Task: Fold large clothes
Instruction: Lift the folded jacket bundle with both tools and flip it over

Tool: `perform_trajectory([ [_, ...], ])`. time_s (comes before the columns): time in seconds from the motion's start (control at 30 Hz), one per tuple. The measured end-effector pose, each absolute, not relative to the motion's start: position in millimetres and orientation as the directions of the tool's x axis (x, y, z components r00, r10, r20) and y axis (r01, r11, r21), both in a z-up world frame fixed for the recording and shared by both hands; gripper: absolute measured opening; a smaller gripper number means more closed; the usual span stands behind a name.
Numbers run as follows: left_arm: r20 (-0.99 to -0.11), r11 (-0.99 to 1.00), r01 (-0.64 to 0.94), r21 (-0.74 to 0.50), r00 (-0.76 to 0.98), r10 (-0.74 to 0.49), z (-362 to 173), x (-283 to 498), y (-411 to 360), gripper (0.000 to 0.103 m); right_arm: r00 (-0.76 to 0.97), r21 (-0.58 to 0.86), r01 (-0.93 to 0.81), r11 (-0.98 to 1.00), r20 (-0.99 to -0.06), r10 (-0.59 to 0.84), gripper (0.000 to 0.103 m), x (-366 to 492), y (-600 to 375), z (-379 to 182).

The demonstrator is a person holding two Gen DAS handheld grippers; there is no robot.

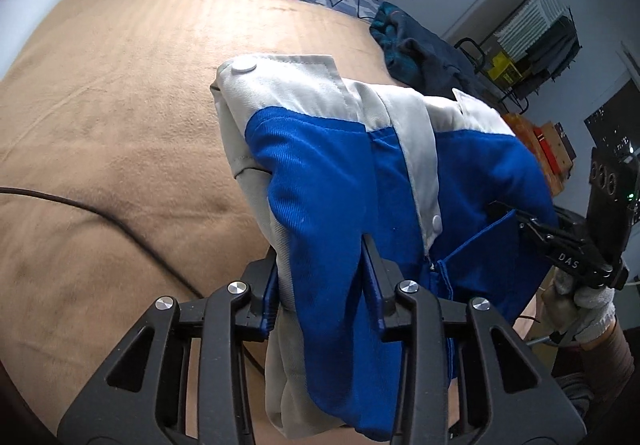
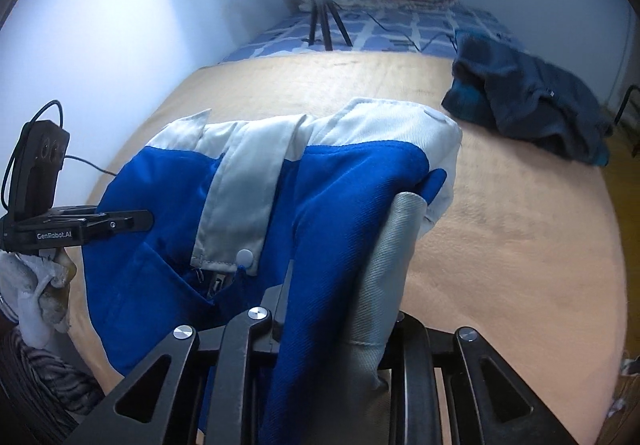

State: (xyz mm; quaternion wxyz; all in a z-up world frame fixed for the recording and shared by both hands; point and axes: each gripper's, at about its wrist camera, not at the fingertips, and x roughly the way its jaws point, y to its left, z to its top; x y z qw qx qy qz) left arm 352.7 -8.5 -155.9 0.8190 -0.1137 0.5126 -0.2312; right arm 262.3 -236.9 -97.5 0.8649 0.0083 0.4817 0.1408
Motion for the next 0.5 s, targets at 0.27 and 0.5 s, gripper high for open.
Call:
perform_trajectory([
  [0.27,-0.751,0.867,0.358,-0.347,0.448,-0.486,-117,322,-33,0.034,0.573,0.082,-0.242,0.967,-0.792,0.211,0.021,233,-241,-67],
  [0.5,-0.709,0.847,0.423,-0.323,0.485,-0.513,-87,319,-56,0.034,0.650,0.035,-0.224,0.974,-0.739,0.176,0.021,209,-259,-33],
])
